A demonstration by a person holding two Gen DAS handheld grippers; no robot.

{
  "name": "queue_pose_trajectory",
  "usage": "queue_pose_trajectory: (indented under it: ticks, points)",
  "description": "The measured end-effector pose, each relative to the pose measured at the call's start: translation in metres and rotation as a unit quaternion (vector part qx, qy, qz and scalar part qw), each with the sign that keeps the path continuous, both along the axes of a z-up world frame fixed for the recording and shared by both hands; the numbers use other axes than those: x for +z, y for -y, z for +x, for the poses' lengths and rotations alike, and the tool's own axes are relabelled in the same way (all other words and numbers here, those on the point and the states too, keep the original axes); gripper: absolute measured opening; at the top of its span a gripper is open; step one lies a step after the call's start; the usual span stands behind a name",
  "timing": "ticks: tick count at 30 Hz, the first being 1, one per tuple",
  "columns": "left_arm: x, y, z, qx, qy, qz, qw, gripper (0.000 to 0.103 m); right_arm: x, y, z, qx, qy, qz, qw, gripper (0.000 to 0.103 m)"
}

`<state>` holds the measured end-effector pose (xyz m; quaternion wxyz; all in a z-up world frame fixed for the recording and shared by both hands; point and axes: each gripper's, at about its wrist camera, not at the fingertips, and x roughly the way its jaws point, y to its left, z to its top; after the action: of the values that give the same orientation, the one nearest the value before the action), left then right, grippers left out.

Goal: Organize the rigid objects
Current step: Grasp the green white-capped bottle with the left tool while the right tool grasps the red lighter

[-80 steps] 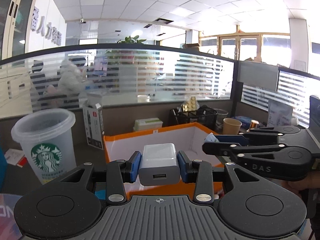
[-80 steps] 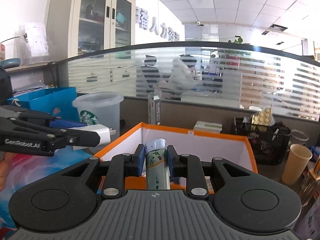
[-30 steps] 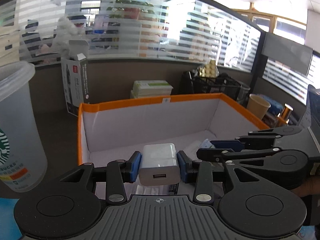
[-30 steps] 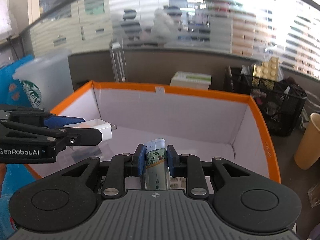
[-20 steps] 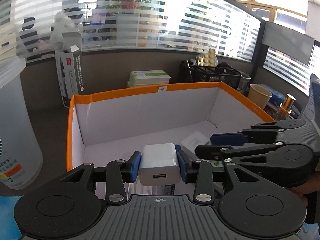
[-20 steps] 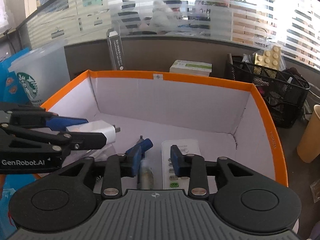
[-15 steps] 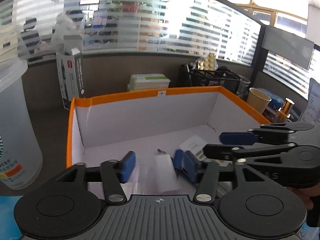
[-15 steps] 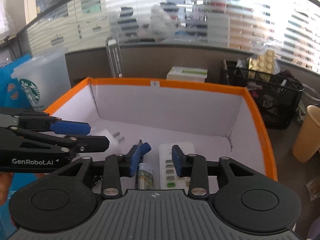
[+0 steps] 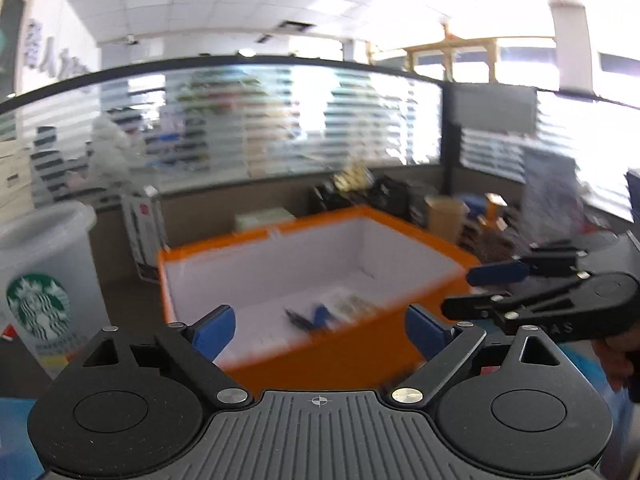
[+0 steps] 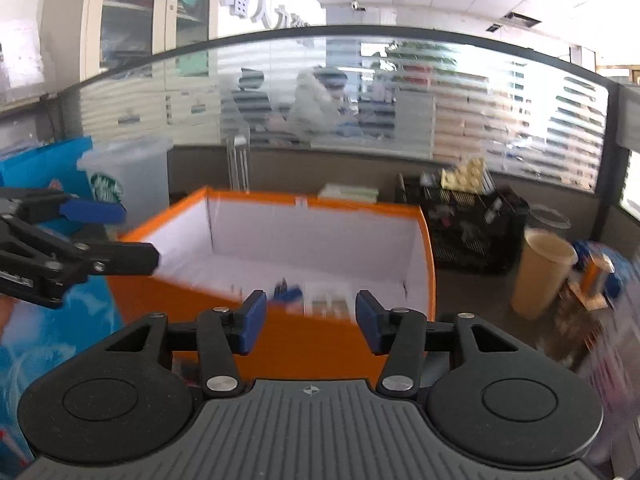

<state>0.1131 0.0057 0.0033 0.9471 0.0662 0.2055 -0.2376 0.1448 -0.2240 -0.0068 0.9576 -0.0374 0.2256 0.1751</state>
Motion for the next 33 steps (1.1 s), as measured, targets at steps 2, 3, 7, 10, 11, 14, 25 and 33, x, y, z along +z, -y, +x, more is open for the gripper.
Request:
queue_pose_trajectory:
  ticks: [2,3,7,10,11,14,25,33]
  points:
    - [-0.015,0.008,-0.009,-0.02,-0.014,0.019,0.9995,0.094,-0.012,0.0,-0.009,-0.001,-0.016,-0.005,1.0,0.047]
    - [-0.023,0.011,-0.011,-0.027,-0.022,0.028,0.999,0.094,-0.019,-0.001,-0.012,-0.004,-0.022,-0.007,1.0,0.047]
    - [-0.047,0.021,-0.01,-0.023,-0.055,0.039,0.9974,0.093,-0.048,-0.006,-0.016,-0.011,-0.058,-0.001,0.998,0.047]
    - [-0.055,0.025,-0.004,-0.023,-0.08,0.03,0.9961,0.092,-0.064,-0.012,-0.015,-0.017,-0.071,-0.008,0.997,0.046]
    - [-0.057,0.025,-0.003,-0.025,-0.081,0.031,0.9959,0.092,-0.067,-0.013,-0.016,-0.021,-0.072,-0.009,0.997,0.046]
    - [-0.059,0.031,-0.005,-0.042,-0.086,0.032,0.9949,0.092,-0.073,-0.011,-0.013,-0.023,-0.079,0.01,0.997,0.046]
    - [-0.081,0.053,0.007,-0.073,-0.146,0.041,0.9857,0.036,-0.078,0.005,-0.014,-0.027,-0.064,-0.032,0.997,0.017]
    - [-0.084,0.074,0.022,-0.069,-0.134,0.063,0.9866,0.042,-0.079,0.013,-0.011,-0.027,-0.068,-0.021,0.997,0.018]
